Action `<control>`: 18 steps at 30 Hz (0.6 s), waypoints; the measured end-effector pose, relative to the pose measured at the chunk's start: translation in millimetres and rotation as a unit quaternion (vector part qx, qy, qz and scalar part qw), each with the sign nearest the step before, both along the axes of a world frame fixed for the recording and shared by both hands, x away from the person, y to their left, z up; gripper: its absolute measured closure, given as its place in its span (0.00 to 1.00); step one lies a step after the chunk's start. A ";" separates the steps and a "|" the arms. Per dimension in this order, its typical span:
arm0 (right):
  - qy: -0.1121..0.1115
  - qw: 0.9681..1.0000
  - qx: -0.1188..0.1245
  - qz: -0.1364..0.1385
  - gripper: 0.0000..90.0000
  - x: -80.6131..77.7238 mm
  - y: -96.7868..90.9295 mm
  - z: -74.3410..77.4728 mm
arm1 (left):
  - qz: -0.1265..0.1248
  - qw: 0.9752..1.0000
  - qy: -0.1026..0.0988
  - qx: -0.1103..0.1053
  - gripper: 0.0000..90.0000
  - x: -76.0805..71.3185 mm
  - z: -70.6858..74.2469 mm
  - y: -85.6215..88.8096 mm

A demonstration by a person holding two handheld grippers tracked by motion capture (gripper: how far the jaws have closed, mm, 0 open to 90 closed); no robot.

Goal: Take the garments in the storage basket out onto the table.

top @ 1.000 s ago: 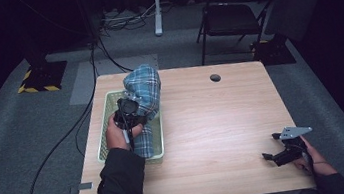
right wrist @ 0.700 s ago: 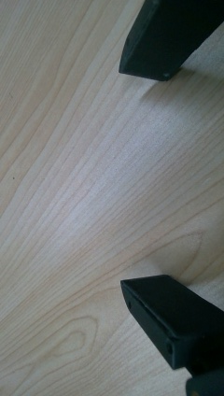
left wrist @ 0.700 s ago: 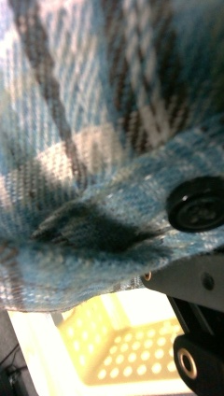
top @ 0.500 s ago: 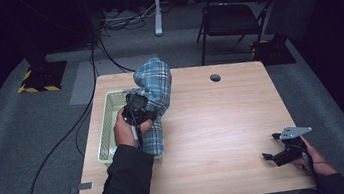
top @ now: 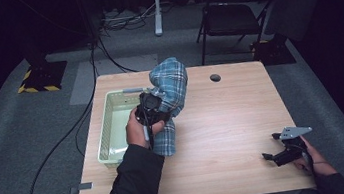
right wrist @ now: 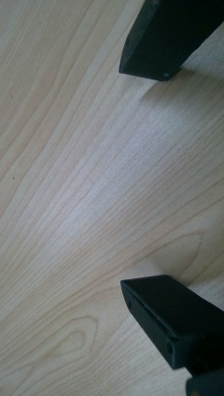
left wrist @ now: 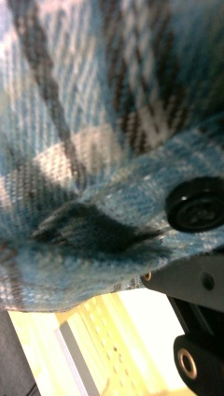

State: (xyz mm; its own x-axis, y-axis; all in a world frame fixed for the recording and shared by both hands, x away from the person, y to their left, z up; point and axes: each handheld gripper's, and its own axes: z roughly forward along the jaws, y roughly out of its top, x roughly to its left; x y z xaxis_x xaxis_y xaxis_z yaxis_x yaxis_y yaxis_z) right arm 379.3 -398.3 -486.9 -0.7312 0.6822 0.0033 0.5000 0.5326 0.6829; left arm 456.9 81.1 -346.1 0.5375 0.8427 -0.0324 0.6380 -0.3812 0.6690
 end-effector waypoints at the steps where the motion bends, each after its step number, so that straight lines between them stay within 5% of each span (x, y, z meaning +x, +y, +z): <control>1: 0.000 1.000 0.000 0.000 0.00 0.0 0.0 0.0 | -0.003 1.000 0.000 0.000 0.56 0.1 -0.5 -2.3; 18: 0.000 1.000 0.000 0.000 0.00 0.1 -0.1 0.0 | -0.044 0.999 -0.002 0.007 0.56 -2.7 2.7 -39.2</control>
